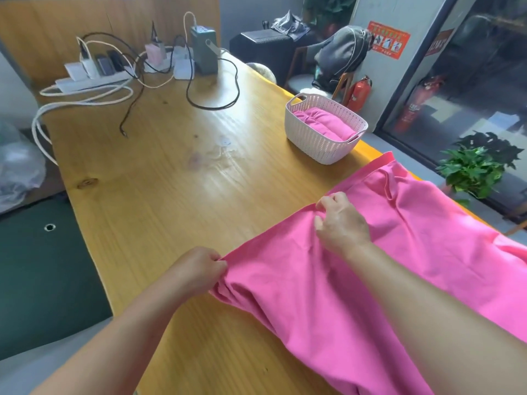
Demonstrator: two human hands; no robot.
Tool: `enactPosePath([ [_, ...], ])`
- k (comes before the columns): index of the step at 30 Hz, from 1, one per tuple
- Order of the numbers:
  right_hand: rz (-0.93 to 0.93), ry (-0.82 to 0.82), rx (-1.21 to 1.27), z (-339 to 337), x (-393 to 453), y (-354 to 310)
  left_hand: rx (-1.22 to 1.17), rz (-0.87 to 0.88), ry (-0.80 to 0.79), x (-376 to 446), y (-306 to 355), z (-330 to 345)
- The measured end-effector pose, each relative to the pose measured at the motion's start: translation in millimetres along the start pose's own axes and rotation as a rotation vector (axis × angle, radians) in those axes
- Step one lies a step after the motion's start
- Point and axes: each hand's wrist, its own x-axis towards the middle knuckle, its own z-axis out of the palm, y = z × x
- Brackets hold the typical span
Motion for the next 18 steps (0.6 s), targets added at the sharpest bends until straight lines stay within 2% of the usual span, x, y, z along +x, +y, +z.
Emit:
enactPosePath([
  [2,0.028,-0.083,-0.054,1,-14,6,-0.020,-0.037,-0.058,-4,-4,-3],
  [5,0.018,-0.237,-0.074,2,-26,16,0.506,-0.057,-0.149,-1,-9,-6],
  [6,0.000,-0.255,-0.051,-3,-25,20,0.673,-0.061,-0.131,0,-4,-6],
  [8,-0.016,-0.296,0.013,-11,-21,21,0.799,-0.034,-0.007,-1,10,-6],
  [10,0.033,-0.313,0.132,-21,-14,24,0.759,0.084,0.180,2,40,-5],
  [12,0.096,-0.227,0.198,-30,-3,32,0.605,0.253,0.300,12,75,4],
  [16,0.241,0.066,0.158,-52,34,66,0.335,0.520,0.255,47,145,48],
  [18,0.300,0.139,0.109,-62,57,86,0.255,0.578,0.199,67,170,73],
])
